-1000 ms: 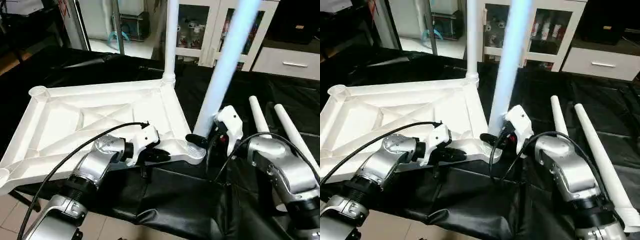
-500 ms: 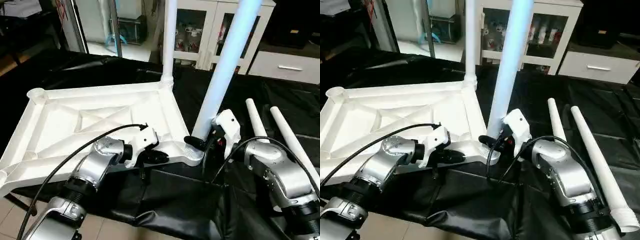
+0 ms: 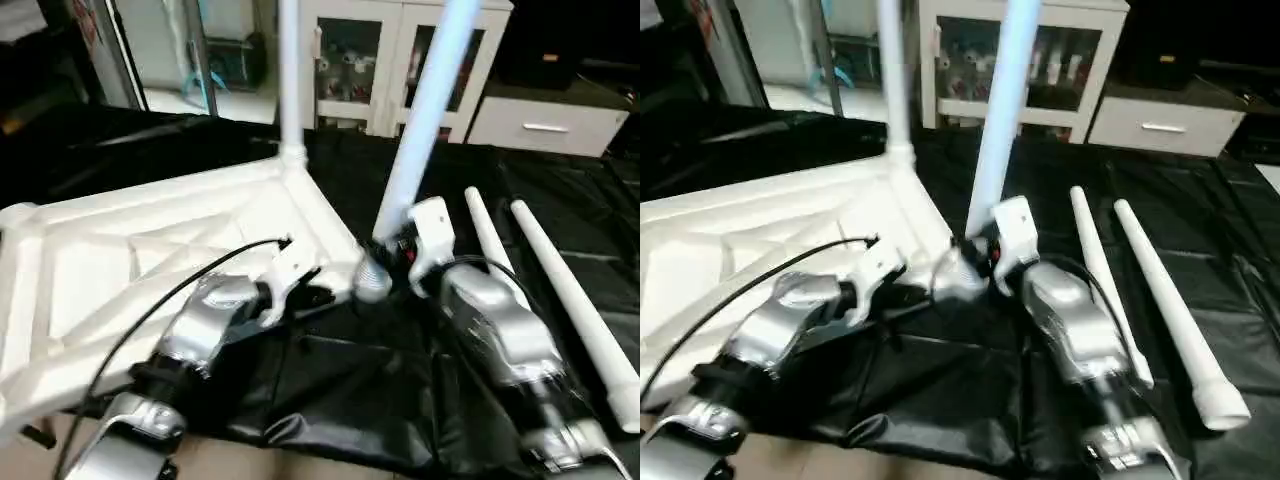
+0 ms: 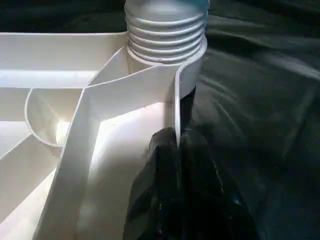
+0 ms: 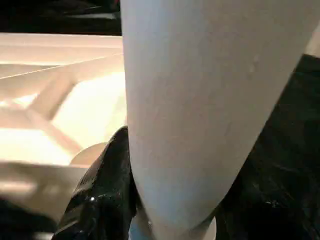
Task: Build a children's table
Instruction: Insert table leg to table base
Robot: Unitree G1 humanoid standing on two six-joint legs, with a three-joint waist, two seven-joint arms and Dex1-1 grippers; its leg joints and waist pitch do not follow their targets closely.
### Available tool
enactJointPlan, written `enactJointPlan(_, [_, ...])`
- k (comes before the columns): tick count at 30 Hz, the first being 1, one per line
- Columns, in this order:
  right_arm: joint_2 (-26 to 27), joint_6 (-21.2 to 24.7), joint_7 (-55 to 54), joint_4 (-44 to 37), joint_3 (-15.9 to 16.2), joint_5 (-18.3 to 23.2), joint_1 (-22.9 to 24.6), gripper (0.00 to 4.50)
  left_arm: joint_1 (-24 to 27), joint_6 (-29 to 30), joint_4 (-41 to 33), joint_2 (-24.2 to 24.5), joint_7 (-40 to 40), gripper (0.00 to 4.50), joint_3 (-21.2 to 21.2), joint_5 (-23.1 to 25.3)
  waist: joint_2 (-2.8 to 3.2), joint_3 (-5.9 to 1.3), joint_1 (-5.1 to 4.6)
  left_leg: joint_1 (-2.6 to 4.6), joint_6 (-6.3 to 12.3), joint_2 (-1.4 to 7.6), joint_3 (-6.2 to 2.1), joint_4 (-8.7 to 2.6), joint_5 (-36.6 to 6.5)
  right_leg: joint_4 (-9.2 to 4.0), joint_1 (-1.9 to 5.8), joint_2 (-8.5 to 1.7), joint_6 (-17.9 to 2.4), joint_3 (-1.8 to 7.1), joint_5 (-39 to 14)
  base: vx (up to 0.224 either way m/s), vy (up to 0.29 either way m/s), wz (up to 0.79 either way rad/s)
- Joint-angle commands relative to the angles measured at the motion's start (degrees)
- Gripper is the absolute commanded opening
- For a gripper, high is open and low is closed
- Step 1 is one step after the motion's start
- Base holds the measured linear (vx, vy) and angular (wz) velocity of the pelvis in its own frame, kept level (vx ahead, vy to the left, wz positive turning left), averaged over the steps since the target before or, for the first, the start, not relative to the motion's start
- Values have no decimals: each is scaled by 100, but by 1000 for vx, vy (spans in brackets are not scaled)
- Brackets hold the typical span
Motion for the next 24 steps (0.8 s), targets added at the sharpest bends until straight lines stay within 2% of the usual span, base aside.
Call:
enactJointPlan(1, [3, 76, -828, 1058, -408, -389, -92, 184, -172, 173, 116, -306, 253, 0, -27, -56, -5, -155, -26, 48, -301, 167, -152, -472, -3131, -563, -19, -231, -642, 114, -2977, 0, 0, 0])
enactJointPlan(2, [73, 2, -963, 1246, -437, -397, -209, 184, -259, 232, 195, -409, 430, 0, -1, -45, -2, -180, -20, 49, -301, 171, -153, -463, -3030, -553, 1, -238, -669, 121, -2846, 0, 0, 0])
enactJointPlan(3, [125, -55, -1052, 1399, -451, -399, -302, 184, -332, 274, 264, -494, 580, 0, 23, -32, -3, -194, -8, 7, -272, 182, -139, -465, -2784, -520, 34, -236, -764, 138, -2455, 0, 0, 0])
enactJointPlan(4, [278, -215, -1332, 1872, -479, -397, -576, 184, -610, 361, 568, -793, 1064, 0, 127, -18, -50, -209, -4, -20, -228, 187, -101, -449, -2539, -483, 37, -219, -884, 153, -2003, 0, 0, 0])
enactJointPlan(6, [415, -396, -1593, 2326, -515, -458, -827, 184, -855, 422, 829, -1070, 1496, 0, 233, 8, -32, -217, 21, -9, -170, 166, -64, -414, -2353, -453, 25, -216, -1012, 160, -1761, 0, 0, 0])
enactJointPlan(7, [424, -404, -1608, 2349, -517, -460, -842, 184, -875, 417, 853, -1090, 1525, 0, 239, 9, -35, -218, 37, -35, -130, 160, -61, -406, -2217, -447, 55, -222, -1045, 155, -1674, 0, 0, 0])
enactJointPlan(8, [505, -482, -1735, 2552, -529, -479, -970, 184, -1050, 370, 1054, -1259, 1766, 0, 288, 19, -83, -224, 52, -61, -93, 164, -56, -405, -2115, -442, 81, -223, -1037, 150, -1601, 0, 0, 0])
enactJointPlan(9, [557, -544, -1816, 2695, -536, -484, -1055, 184, -1149, 346, 1165, -1357, 1906, 0, 319, 28, -77, -239, 86, -45, -41, 170, -43, -388, -1922, -415, 81, -227, -1064, 156, -1384, 0, 0, 0])
enactJointPlan(10, [604, -597, -1901, 2820, -533, -491, -1137, 184, -1239, 310, 1272, -1446, 2003, 0, 335, 29, -84, -248, 112, -25, 46, 168, -21, -365, -1782, -405, 73, -216, -1121, 158, -1170, 0, 0, 0])
enactJointPlan(12, [687, -719, -2005, 3064, -549, -540, -1289, 184, -1330, 213, 1402, -1525, 2073, 0, 320, 77, -73, -265, 123, -71, 119, 162, -24, -353, -1514, -358, 122, -224, -1201, 150, -885, 0, 0, 0])
enactJointPlan(13, [712, -775, -2037, 3153, -567, -557, -1341, 184, -1337, 196, 1419, -1531, 2070, 0, 315, 83, -75, -276, 147, -73, 175, 162, -8, -332, -1297, -328, 138, -215, -1246, 147, -554, 0, 0, 0])
enactJointPlan(15, [742, -884, -2062, 3318, -613, -557, -1423, 184, -1354, 177, 1469, -1529, 2069, 0, 323, 77, -72, -280, 175, -74, 271, 166, 1, -317, -1089, -288, 163, -212, -1344, 135, -218, 0, 0, 0])
enactJointPlan(17, [763, -976, -2078, 3459, -655, -559, -1487, 184, -1380, 155, 1532, -1531, 2080, 0, 337, 72, -70, -268, 187, -68, 314, 169, 13, -324, -1120, -299, 158, -219, -1390, 133, -293, 0, 0, 0])
enactJointPlan(18, [792, -1095, -2085, 3629, -722, -566, -1563, 184, -1409, 123, 1614, -1522, 2075, 0, 353, 65, -75, -252, 185, -68, 289, 174, 13, -337, -1271, -322, 156, -226, -1375, 133, -543, 0, 0, 0])
enactJointPlan(21, [819, -1269, -1967, 3751, -792, -514, -1632, 184, -1417, 81, 1682, -1491, 2026, 0, 363, 52, -73, -232, 179, -46, 131, 188, -4, -375, -1691, -378, 135, -227, -1204, 130, -1224, 0, 0, 0])
enactJointPlan(22, [834, -1426, -1727, 3734, -844, -441, -1664, 219, -1406, 68, 1676, -1438, 1966, 0, 360, 34, -66, -235, 175, -46, 99, 190, -11, -381, -1758, -382, 129, -222, -1154, 130, -1276, 0, 0, 0])
enactJointPlan(24, [831, -1450, -1694, 3720, -851, -432, -1668, 254, -1402, 68, 1669, -1426, 1953, 0, 358, 31, -67, -245, 180, -50, 98, 190, -9, -377, -1696, -367, 135, -218, -1154, 133, -1109, 0, 0, 0])
